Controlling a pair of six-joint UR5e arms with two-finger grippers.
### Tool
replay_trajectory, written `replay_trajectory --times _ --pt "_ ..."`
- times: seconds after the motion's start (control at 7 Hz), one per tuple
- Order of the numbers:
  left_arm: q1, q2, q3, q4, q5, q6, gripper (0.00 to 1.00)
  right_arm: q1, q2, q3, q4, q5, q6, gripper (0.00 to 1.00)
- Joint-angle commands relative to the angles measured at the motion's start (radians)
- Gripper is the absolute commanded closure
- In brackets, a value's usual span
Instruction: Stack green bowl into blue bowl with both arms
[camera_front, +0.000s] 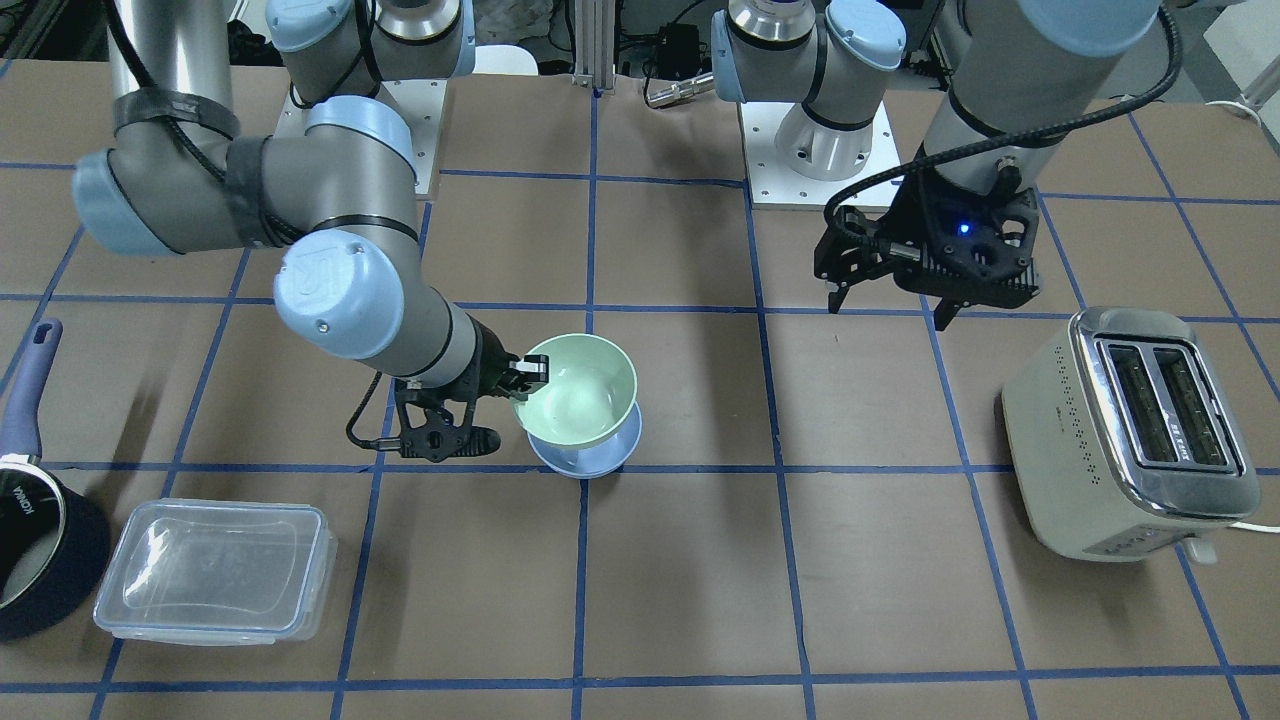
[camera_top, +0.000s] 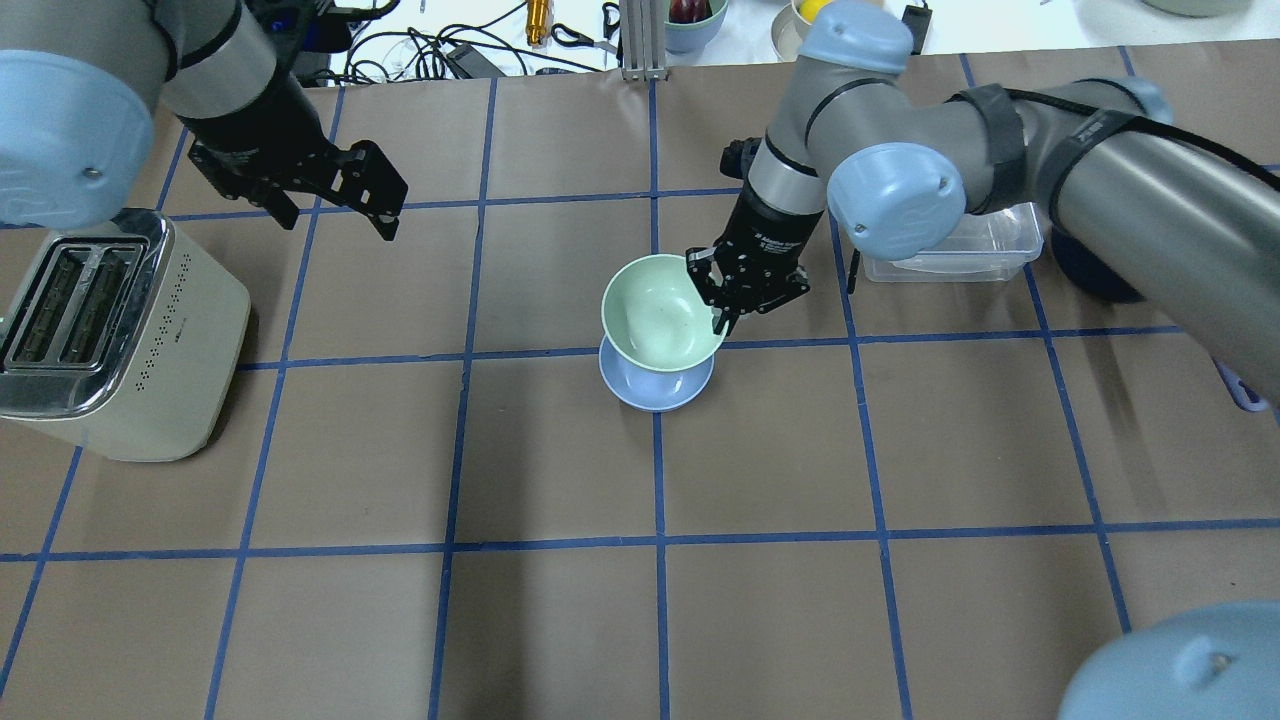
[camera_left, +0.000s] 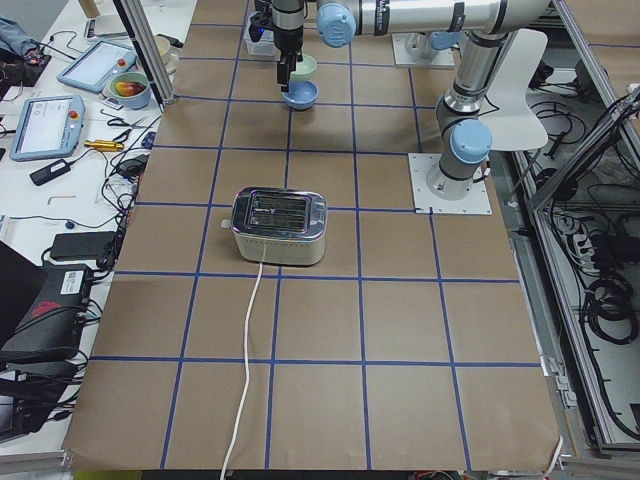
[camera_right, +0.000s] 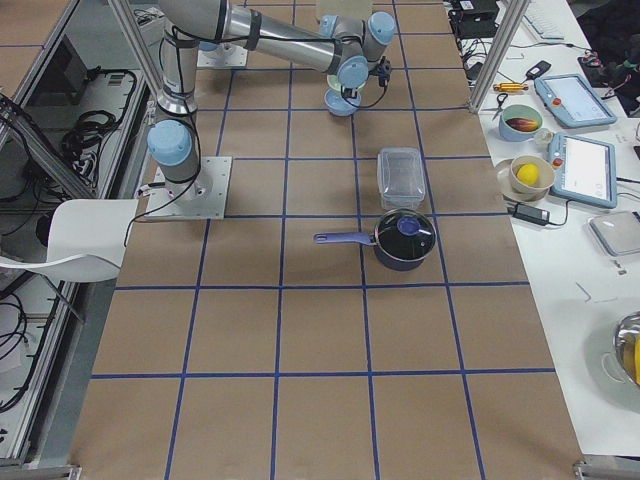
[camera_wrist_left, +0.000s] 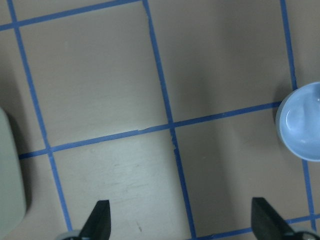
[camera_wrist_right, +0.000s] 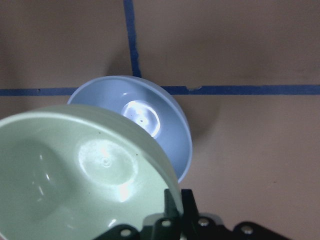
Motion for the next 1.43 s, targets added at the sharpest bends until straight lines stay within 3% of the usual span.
replay_trajectory --times 0.0,0.14,0.29,0.43,0.71,1.0,1.14,1.29 --pt "-0.001 0.027 0.005 -0.008 -0.003 -0.094 0.00 0.023 0.035 0.014 -0.016 -0.004 0.022 1.00" --pt "-0.001 0.018 0.008 -0.005 -0.003 -0.124 0.00 0.023 0.035 0.032 -0.022 -0.007 0.020 1.00" --pt "-0.001 0.009 0.007 0.010 -0.007 -0.128 0.00 0.023 0.039 0.036 -0.107 -0.017 0.020 0.09" --pt "-0.002 0.000 0.005 0.048 -0.011 -0.122 0.00 0.013 0.036 0.023 -0.139 -0.044 0.022 0.00" --pt "-0.006 0.006 -0.010 0.044 -0.007 -0.108 0.00 -0.033 0.004 0.002 -0.116 -0.101 0.017 0.00" --pt "0.001 0.035 -0.007 0.033 0.006 -0.041 0.00 -0.180 -0.133 -0.027 0.054 -0.150 -0.079 0.00" --pt "-0.001 0.035 0.005 0.033 0.006 -0.049 0.00 -0.228 -0.183 -0.029 0.099 -0.226 -0.137 0.00" --pt "-0.001 0.039 0.000 0.033 0.008 -0.057 0.00 -0.251 -0.237 -0.030 0.140 -0.243 -0.145 0.00"
